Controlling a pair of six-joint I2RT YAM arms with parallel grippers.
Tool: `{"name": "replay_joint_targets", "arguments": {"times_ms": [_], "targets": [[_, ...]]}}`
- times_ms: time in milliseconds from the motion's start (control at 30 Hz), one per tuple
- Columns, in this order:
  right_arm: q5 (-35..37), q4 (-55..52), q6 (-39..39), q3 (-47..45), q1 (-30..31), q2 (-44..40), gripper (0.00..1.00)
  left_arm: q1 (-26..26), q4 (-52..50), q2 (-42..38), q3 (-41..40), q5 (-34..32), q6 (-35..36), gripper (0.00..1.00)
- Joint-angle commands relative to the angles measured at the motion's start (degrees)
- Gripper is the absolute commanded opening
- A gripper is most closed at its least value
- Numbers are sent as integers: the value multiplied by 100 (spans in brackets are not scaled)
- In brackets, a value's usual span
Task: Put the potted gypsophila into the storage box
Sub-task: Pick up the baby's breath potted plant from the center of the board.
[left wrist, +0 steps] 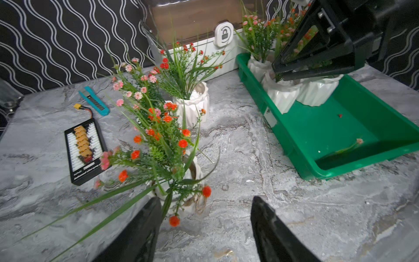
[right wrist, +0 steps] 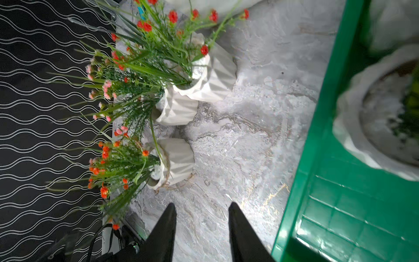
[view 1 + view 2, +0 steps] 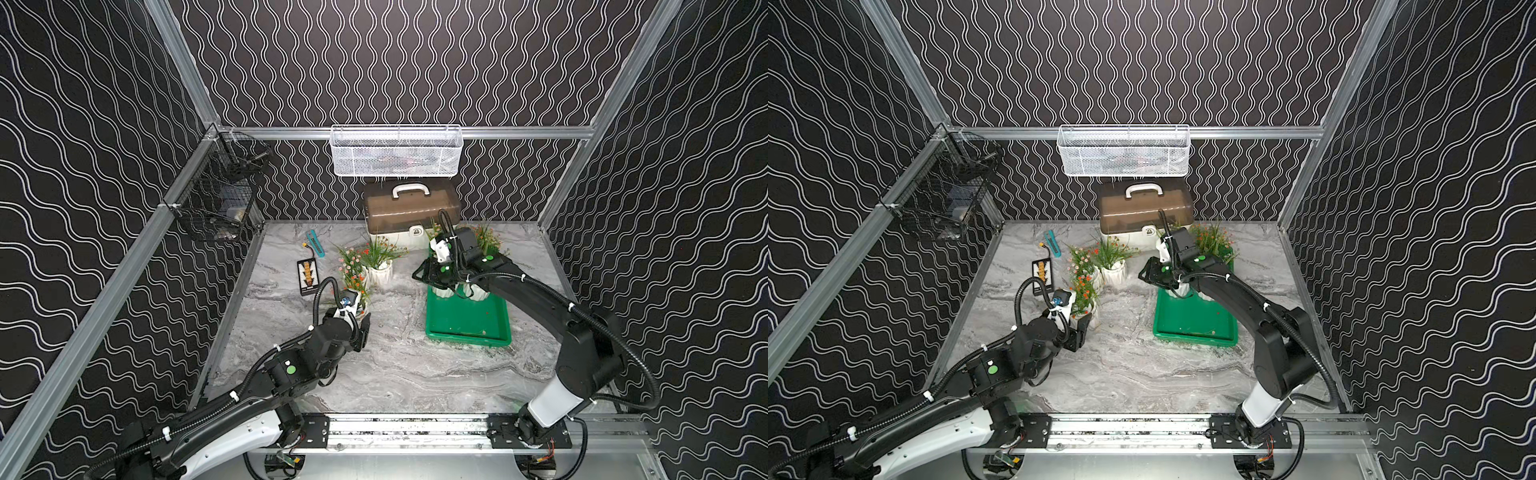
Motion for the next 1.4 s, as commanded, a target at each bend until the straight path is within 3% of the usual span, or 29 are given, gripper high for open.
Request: {"name": "replay_joint_targets", "arguments": {"times_ms": [0, 200, 433, 667, 967, 1167, 1367], "targets": [[98, -142, -81, 185, 70, 130, 41, 2, -718, 38, 243, -102, -762, 62], [381, -276, -336, -149, 70, -301, 41, 2, -1821, -81, 508, 1117, -1517, 59], [207, -70, -195, -216, 69, -435, 41, 2, -2636, 104, 595, 976, -2204, 54], [-4, -68, 11, 485, 78, 336, 40, 10, -2156, -713, 31, 672, -2152, 58], [-7, 163, 474, 1203, 94, 1235, 37, 79, -1204, -1429, -329, 899, -1459, 61], [49, -9, 657, 1759, 99, 1814, 37, 596, -559, -988, -287, 1733, -1227, 62], [154, -232, 667, 2238, 156, 2299, 36, 1695, 232, -701, -457, 2973, -1328, 62]]}}
